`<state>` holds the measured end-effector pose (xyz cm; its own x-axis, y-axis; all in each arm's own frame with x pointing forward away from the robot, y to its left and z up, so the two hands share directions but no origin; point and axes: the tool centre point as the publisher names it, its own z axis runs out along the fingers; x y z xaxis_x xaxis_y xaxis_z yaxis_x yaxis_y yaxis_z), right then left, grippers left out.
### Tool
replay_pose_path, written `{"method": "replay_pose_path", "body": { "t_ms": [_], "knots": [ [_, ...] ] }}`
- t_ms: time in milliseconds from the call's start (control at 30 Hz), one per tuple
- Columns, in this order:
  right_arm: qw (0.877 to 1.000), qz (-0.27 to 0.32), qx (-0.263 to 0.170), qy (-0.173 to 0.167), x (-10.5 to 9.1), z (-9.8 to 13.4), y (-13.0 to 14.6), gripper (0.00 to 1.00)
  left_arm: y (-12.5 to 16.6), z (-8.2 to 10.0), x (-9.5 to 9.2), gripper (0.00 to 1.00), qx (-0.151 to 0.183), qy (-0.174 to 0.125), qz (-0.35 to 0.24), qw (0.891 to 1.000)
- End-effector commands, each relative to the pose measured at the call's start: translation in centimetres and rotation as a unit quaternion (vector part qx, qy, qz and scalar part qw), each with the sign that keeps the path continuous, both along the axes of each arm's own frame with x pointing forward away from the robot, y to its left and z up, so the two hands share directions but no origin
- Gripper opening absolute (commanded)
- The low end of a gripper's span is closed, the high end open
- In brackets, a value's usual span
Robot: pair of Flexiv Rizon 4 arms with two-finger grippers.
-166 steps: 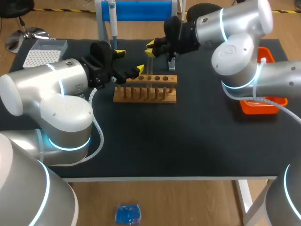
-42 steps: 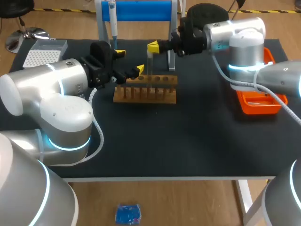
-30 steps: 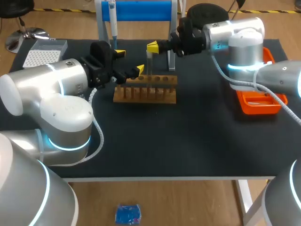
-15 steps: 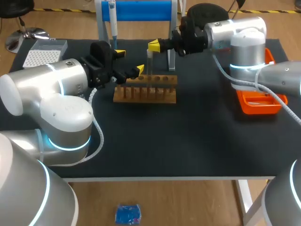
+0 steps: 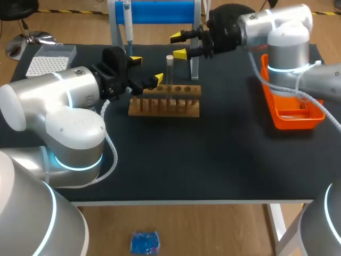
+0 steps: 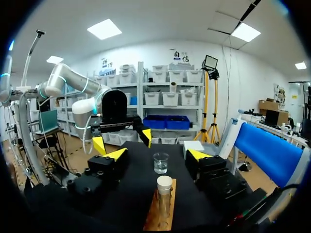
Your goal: Invert the test tube, pick up the pipette, mount the tip to pipette, aspirate from beaker and dispense into the tube, eject the tip, return the pipette, and cap with the stopper.
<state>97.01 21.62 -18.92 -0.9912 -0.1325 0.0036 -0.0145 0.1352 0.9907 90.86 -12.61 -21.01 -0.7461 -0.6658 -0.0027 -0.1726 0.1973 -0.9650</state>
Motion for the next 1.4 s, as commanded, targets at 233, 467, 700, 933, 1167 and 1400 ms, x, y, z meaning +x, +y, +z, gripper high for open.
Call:
{"method": "replay_pose_path", "body": {
  "t_ms": [233, 467, 700, 933, 1167, 1400],
  "knots": [
    [0.998, -0.026, -0.051, -0.024, -0.6, 0.6, -2.6, 1.0, 0.1, 0.0, 0.0, 1.0, -0.001, 0.0, -0.002, 1.0],
    [0.994, -0.049, -0.084, -0.044, -0.4, -0.5, -4.6, 1.0, 0.1, 0.0, 0.0, 1.0, -0.001, 0.0, -0.002, 1.0],
    [0.991, -0.071, -0.101, -0.048, -0.1, -2.6, -6.7, 1.0, 0.1, 0.0, 0.0, 1.0, -0.001, 0.0, -0.002, 1.0],
    [0.99, -0.087, -0.11, -0.032, 0.0, -4.6, -8.4, 1.0, 0.1, 0.0, 0.0, 1.0, -0.001, 0.0, -0.002, 1.0],
    [0.989, -0.091, -0.111, -0.028, -0.2, -4.9, -9.1, 1.0, 0.1, 0.0, 0.0, 1.0, -0.001, 0.0, -0.002, 1.0],
    [0.989, -0.093, -0.11, -0.028, -0.2, -4.9, -9.2, 1.0, 0.1, 0.0, 0.0, 1.0, -0.001, 0.0, -0.002, 1.0]
  ]
}}
